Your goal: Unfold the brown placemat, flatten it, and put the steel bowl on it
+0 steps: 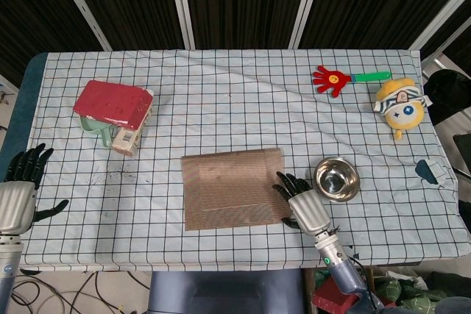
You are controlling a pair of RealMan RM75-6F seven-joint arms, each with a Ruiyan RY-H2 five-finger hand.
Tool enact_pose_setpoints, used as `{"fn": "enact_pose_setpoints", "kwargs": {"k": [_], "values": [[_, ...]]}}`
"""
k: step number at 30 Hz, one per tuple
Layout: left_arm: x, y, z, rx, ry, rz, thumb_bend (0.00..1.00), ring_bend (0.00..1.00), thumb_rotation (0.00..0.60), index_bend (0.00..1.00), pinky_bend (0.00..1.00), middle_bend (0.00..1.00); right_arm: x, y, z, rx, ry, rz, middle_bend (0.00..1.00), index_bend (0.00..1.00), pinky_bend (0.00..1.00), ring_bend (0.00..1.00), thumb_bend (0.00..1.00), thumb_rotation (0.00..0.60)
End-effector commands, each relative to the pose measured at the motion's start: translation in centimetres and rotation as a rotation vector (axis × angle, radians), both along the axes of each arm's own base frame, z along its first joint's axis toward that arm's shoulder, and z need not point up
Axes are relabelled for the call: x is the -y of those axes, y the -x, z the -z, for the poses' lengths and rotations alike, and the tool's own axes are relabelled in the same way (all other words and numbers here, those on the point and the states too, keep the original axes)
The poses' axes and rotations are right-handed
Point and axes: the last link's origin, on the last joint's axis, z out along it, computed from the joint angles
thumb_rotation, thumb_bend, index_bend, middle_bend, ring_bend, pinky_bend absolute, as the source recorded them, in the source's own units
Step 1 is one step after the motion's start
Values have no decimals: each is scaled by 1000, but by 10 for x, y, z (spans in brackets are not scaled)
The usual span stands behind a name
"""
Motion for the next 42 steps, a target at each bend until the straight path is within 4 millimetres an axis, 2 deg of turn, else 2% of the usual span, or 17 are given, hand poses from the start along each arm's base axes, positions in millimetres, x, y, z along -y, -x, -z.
{"fn": "enact_pose_setpoints", "kwargs": {"k": [1, 12, 28, 34, 42], "values": [[0, 0, 0, 0, 0, 0, 0, 0, 600, 0, 49, 0, 0, 0, 0, 0, 0, 1, 77, 270, 230, 111, 96, 600], [0, 0, 0, 1, 1, 0, 0, 0, 600, 0, 49, 0, -1, 1, 1, 4, -11, 0, 89, 408, 231, 119, 288, 600], [0, 0, 0, 2, 0, 0, 0, 0, 600, 0, 49, 0, -3, 1, 1, 17, -22, -3, 98, 480, 231, 119, 391, 600], [0, 0, 0, 1, -1, 0, 0, 0, 600, 0, 49, 0, -3, 0, 1, 21, -26, -3, 101, 488, 231, 119, 397, 600], [0, 0, 0, -1, 0, -2, 0, 0, 600, 0, 49, 0, -5, 0, 0, 32, -23, -7, 168, 558, 231, 126, 414, 600]]}}
